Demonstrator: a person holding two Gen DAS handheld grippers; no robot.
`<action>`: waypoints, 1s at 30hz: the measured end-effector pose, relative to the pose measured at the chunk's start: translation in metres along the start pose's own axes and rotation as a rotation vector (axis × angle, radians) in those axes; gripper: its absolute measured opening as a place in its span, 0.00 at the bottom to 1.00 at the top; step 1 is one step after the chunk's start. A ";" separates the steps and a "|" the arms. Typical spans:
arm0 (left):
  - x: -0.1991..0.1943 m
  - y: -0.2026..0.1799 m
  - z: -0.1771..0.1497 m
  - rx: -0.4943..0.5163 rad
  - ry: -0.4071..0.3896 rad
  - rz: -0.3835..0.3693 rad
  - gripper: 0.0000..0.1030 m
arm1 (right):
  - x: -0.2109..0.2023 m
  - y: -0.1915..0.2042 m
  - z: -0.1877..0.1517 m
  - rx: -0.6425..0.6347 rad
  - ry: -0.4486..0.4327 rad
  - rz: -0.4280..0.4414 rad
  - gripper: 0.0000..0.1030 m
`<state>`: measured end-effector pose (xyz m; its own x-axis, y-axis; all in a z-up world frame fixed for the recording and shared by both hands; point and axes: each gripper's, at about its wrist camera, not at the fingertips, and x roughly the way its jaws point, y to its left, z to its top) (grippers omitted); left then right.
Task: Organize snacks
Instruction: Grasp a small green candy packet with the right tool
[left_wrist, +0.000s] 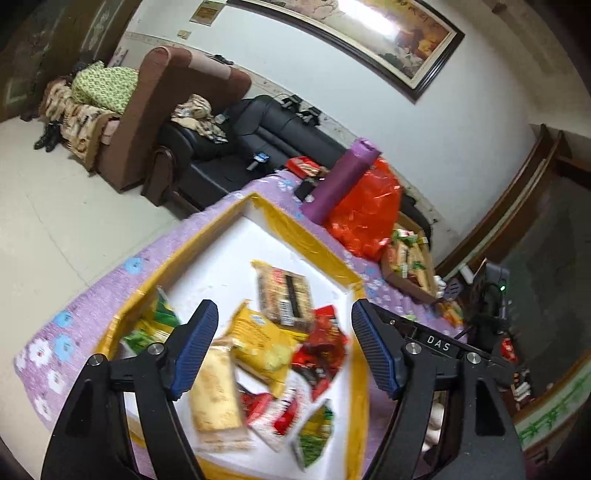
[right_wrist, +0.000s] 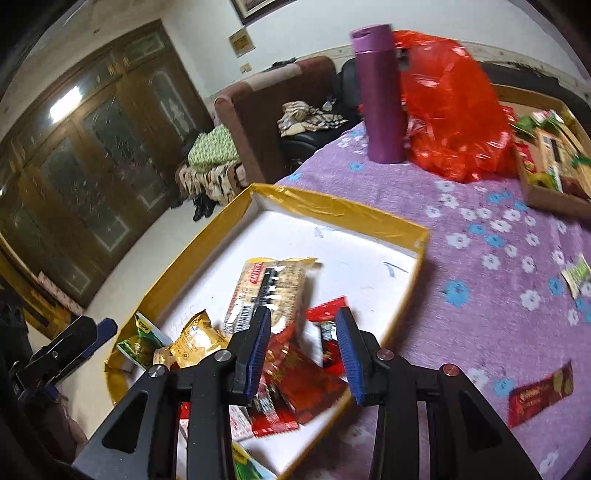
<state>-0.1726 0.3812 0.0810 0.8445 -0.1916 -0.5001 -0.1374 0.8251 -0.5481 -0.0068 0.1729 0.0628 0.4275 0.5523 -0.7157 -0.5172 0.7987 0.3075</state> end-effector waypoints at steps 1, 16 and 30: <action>0.000 -0.004 -0.001 -0.001 0.001 -0.011 0.73 | -0.007 -0.007 -0.002 0.015 -0.011 0.000 0.37; 0.029 -0.084 -0.035 0.121 0.168 -0.137 0.73 | -0.107 -0.184 -0.052 0.329 -0.108 -0.183 0.45; 0.048 -0.151 -0.077 0.338 0.273 -0.081 0.73 | -0.106 -0.242 -0.046 0.392 -0.109 -0.220 0.45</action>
<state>-0.1512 0.2066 0.0881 0.6717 -0.3592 -0.6480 0.1391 0.9202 -0.3659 0.0391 -0.0902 0.0351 0.5820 0.3644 -0.7270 -0.0951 0.9184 0.3841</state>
